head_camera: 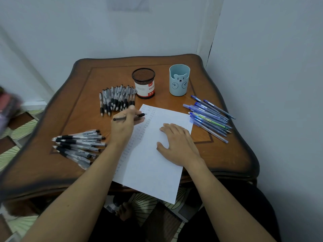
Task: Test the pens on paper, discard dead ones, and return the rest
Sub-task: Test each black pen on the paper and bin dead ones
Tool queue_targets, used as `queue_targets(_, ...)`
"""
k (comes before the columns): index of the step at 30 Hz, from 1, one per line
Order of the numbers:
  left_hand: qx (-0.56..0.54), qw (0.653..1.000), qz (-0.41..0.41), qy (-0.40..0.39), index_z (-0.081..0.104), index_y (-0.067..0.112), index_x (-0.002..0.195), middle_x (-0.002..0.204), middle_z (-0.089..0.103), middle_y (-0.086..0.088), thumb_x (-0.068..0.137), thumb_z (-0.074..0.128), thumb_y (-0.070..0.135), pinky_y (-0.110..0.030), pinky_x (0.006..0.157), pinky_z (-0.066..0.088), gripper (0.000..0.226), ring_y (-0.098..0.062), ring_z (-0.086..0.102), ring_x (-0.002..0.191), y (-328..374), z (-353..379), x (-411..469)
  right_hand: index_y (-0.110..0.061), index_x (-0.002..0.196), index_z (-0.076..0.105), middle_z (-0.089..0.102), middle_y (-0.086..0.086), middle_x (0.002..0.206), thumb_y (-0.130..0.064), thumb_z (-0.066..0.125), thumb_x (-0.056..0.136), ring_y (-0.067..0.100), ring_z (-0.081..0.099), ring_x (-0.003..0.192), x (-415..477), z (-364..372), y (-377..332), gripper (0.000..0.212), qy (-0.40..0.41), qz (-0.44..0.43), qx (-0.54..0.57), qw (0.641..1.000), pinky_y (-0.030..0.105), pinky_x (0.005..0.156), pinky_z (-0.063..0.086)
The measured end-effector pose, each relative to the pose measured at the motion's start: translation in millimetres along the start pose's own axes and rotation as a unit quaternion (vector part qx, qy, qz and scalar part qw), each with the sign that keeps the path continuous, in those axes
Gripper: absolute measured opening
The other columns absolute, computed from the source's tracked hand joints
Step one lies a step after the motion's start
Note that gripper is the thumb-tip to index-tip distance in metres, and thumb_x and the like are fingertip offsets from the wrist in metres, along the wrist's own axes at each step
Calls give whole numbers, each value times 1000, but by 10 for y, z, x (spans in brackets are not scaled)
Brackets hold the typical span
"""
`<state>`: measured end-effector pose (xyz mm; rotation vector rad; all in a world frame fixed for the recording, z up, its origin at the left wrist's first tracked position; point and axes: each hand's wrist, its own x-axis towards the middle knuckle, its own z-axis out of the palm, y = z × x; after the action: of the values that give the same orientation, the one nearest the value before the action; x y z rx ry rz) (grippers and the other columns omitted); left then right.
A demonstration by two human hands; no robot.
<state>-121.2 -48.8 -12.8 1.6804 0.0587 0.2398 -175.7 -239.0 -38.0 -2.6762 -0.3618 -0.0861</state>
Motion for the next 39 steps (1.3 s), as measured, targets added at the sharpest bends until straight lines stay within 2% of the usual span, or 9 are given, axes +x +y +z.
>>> queue_targets(2,82,995,22,-47,72,14,86,91,74,-8,93,73,26,-34,76,60,14,-22,72,82,-80,-42,25,-25,146,42,35,-6,157,-50,46,97,12,25,146,2,1,-1,55,1,0,-6,1000,35,121,13)
queue_targets(4,131,989,17,-62,66,13,82,82,70,-5,85,81,21,-33,64,55,17,-19,64,70,-136,-82,38,-25,146,42,35,-6,157,-50,46,97,12,25,146,4,0,-1,55,0,2,-5,1000,35,121,13)
queue_targets(10,72,995,-16,-63,64,2,91,85,70,-14,86,77,5,-27,54,57,14,-20,71,71,-69,-84,0,-25,146,42,34,-6,158,-50,45,97,12,24,146,-3,-2,-3,55,-1,1,-5,1000,35,121,12)
queue_targets(14,102,994,24,-30,59,0,72,63,69,-9,85,69,-4,-27,41,47,17,-28,68,53,-104,-92,-18,-24,147,42,34,-6,158,-50,46,97,12,24,147,-2,-5,-4,56,-2,1,-4,1000,35,121,12)
queue_targets(17,118,993,17,7,42,5,55,45,47,-5,73,60,-12,-28,44,38,31,-26,48,42,-163,-116,-14,-24,146,42,35,-6,157,-50,46,97,12,25,146,-3,4,-2,55,1,0,-4,1000,36,121,13)
queue_targets(20,159,987,17,-3,32,0,56,51,32,-6,68,55,-12,-30,48,28,29,-20,31,49,-193,-124,6,-24,145,43,36,-6,157,-49,46,97,12,25,146,-7,3,-5,55,3,0,-4,1000,36,121,14)
queue_targets(23,179,983,25,-19,25,14,54,51,24,4,67,52,-13,-33,50,22,40,-19,24,52,-185,-111,20,-23,145,43,36,-5,156,-49,46,97,12,26,145,-9,0,-9,55,6,-1,-3,1000,36,121,14)
queue_targets(29,190,981,36,-34,23,23,51,48,22,13,68,52,-15,-28,49,20,50,-7,21,44,-153,-108,13,-23,145,43,36,-5,157,-49,47,97,13,26,146,-9,-11,-10,55,5,1,-2,1000,36,121,14)
queue_targets(39,204,977,56,-34,24,17,54,48,24,11,69,50,-16,-24,45,18,45,-8,20,45,-148,-104,4,-23,146,42,35,-5,157,-49,46,97,13,24,147,-8,-13,-17,56,0,2,-4,1000,35,121,13)
